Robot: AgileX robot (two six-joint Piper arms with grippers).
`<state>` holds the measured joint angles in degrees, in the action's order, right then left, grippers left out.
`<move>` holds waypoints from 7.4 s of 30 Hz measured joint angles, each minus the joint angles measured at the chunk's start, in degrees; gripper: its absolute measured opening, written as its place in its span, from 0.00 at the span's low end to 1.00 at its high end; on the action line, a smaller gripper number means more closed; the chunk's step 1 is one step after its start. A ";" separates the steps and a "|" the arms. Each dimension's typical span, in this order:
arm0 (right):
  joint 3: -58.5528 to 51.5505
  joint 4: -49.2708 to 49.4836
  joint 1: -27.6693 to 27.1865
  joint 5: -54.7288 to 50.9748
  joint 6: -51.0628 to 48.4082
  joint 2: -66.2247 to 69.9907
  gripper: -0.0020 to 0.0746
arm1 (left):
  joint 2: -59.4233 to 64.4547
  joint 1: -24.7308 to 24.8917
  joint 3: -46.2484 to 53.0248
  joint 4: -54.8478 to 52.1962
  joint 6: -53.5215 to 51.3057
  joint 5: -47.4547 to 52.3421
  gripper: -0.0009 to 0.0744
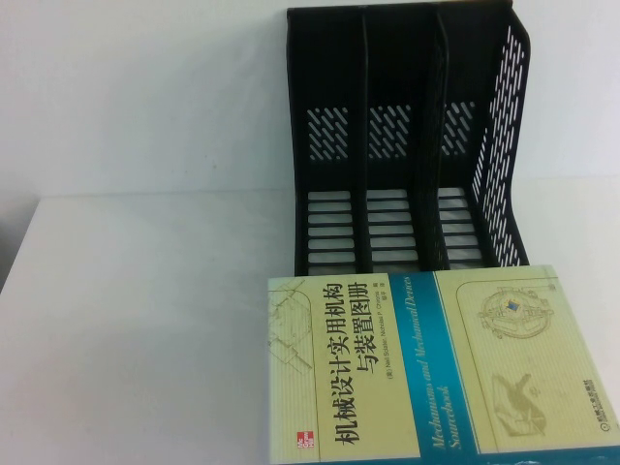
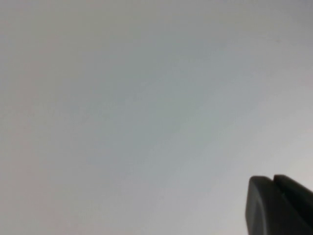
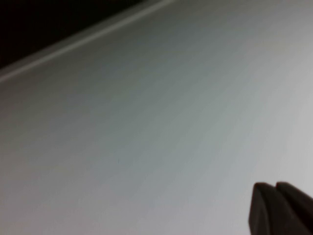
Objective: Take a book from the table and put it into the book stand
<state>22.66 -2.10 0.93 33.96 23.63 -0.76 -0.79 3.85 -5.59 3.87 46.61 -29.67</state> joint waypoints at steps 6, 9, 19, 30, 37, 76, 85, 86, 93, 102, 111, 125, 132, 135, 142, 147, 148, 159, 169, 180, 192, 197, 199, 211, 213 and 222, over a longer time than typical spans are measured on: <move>11.39 8.87 0.00 -1.69 -8.28 0.43 0.02 | 0.12 0.00 -18.29 -14.08 1.40 16.01 0.01; 16.91 11.25 0.00 -11.09 -11.26 2.64 0.02 | 2.70 0.00 -26.53 -17.58 1.51 25.74 0.01; 23.74 11.75 0.00 -54.48 -15.83 20.83 0.02 | 18.18 6.03 -31.86 -26.10 -1.58 53.53 0.01; 23.74 16.36 -0.03 -75.83 -15.72 34.81 0.02 | 22.15 7.63 -31.86 -35.72 -4.12 62.41 0.01; 23.74 22.50 -0.03 -75.07 -23.15 42.11 0.02 | 28.56 7.63 -31.94 -32.11 -4.47 56.35 0.01; 23.74 28.08 -0.03 -77.77 -41.69 64.94 0.02 | 77.09 -1.40 -49.84 41.38 -80.22 77.62 0.01; 23.74 32.19 -0.03 -79.38 -43.40 73.53 0.02 | 78.23 -11.85 -50.07 51.77 -82.09 89.10 0.01; 23.74 33.41 -0.03 -79.64 -44.07 74.21 0.02 | 78.23 -11.90 -50.18 51.91 -82.08 89.95 0.01; 24.87 36.13 2.84 -79.79 -45.85 77.29 0.02 | 78.23 -11.54 -50.17 47.21 -78.01 92.37 0.01; 26.01 38.00 10.99 -78.37 -43.42 78.83 0.02 | 78.23 -11.54 -50.17 43.23 -71.57 90.29 0.01; 27.49 28.55 11.32 -76.92 -36.44 80.25 0.02 | 78.23 -11.54 -47.71 44.41 -69.16 88.76 0.49; 33.08 25.39 11.32 -80.17 -35.38 77.36 0.02 | 78.23 -11.54 -36.41 64.08 -86.20 88.25 0.63; 33.08 25.39 11.32 -82.01 -35.50 77.22 0.02 | 80.41 -11.54 -35.02 66.27 -87.19 88.51 0.72; 33.08 25.39 11.32 -82.37 -35.64 77.18 0.02 | 83.68 -11.54 -35.02 68.64 -87.98 90.38 0.77; 33.08 25.39 11.32 -84.65 -36.92 77.09 0.02 | 93.45 -11.54 -35.02 75.59 -93.56 95.60 0.79; 33.08 25.39 11.32 -85.53 -37.22 77.09 0.02 | 98.56 -10.70 -35.02 79.04 -95.53 95.53 0.79; 33.08 25.39 11.32 -85.65 -37.33 76.95 0.02 | 98.85 -10.18 -35.02 79.31 -95.82 95.53 0.79; 33.08 25.39 11.32 -85.87 -37.88 76.45 0.02 | 99.58 -4.94 -35.26 82.50 -97.29 95.64 0.73; 33.08 25.39 11.32 -86.06 -37.92 76.45 0.02 | 98.08 -4.71 -37.21 79.21 -94.47 97.31 0.37; 33.10 27.65 11.32 -86.06 -39.10 76.45 0.02 | 86.40 -4.68 -56.68 67.85 -77.33 97.17 0.28; 35.50 31.31 11.32 -85.59 -40.76 76.45 0.02 | 84.39 -1.87 -85.24 55.87 -65.46 98.41 0.27; 35.58 31.67 11.32 -85.24 -40.90 76.45 0.02 | 84.25 3.98 -93.00 45.67 -54.88 93.84 0.27; 35.58 31.67 11.32 -85.15 -40.94 76.45 0.02 | 84.25 6.95 -94.38 39.85 -51.40 90.80 0.27; 35.58 31.80 11.32 -85.15 -40.94 76.45 0.02 | 85.14 17.87 -94.94 16.97 -38.91 77.63 0.27; 35.58 31.80 11.32 -85.15 -40.94 76.45 0.02 | 85.14 18.64 -94.94 16.86 -38.55 74.25 0.27; 35.58 31.68 11.32 -85.15 -40.94 76.45 0.02 | 85.51 19.32 -94.94 15.76 -36.31 66.64 0.27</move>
<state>58.24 29.59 12.24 -51.19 -17.31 75.69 84.72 23.16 -100.53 19.63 10.30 36.97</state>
